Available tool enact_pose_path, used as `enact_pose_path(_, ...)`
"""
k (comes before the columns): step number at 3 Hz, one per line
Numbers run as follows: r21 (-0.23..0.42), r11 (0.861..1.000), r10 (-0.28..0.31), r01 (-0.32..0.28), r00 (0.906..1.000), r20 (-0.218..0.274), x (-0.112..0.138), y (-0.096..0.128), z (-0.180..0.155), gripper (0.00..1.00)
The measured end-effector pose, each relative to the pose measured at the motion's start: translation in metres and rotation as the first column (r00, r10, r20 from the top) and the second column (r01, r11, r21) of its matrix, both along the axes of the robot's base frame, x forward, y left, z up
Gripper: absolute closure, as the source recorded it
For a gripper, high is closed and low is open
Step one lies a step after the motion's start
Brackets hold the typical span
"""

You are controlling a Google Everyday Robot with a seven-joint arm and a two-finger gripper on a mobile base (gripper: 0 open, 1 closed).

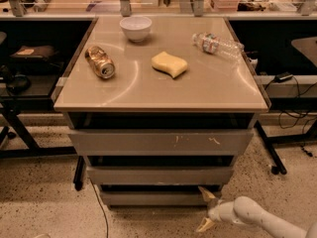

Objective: Open bottom drawer

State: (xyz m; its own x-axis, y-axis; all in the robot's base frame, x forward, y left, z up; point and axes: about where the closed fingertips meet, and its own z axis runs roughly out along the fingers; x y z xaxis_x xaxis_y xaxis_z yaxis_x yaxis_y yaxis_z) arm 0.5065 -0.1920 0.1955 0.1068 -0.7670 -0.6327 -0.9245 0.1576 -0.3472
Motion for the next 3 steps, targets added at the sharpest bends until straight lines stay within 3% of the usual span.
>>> enact_pose_path(2,-0.057,0.998,0.033,-0.029,0.9979,0.056,0.034,0.016,-0.011,0.00)
enact_pose_path(3,-0.064,0.994,0.093,-0.091,0.9953,0.028,0.043,0.038,-0.029,0.00)
